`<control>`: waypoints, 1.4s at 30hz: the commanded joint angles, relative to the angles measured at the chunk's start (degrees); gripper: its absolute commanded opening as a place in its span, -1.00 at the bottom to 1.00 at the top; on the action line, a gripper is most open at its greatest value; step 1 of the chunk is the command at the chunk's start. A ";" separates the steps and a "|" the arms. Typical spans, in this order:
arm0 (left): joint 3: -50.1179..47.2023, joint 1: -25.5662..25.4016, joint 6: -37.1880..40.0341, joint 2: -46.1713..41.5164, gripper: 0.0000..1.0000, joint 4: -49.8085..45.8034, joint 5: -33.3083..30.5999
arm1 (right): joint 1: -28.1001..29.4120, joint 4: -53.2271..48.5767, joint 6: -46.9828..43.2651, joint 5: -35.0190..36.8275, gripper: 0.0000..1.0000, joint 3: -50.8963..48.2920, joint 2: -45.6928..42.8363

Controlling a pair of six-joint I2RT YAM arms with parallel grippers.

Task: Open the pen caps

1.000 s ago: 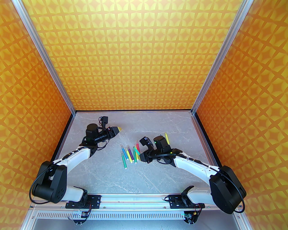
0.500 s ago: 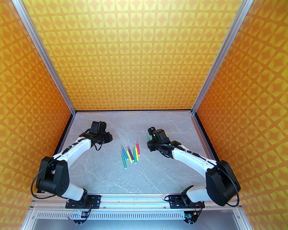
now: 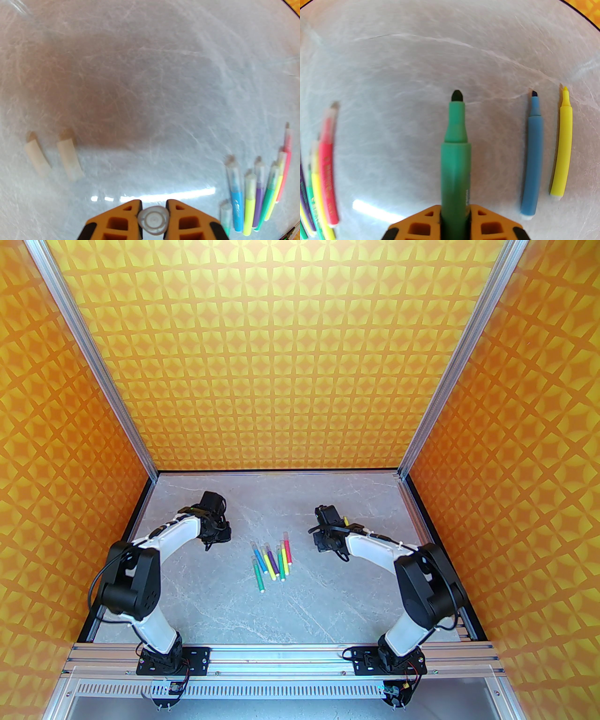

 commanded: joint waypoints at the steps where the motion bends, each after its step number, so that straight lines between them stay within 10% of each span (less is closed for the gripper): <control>1: 1.50 0.96 1.23 2.18 -0.96 -1.97 -3.25 | -0.72 -2.61 0.82 -0.40 -1.00 2.92 1.89; 42: -0.90 2.61 3.65 0.04 -0.28 0.49 -2.21 | -3.04 -11.45 4.20 3.60 -0.26 9.49 7.42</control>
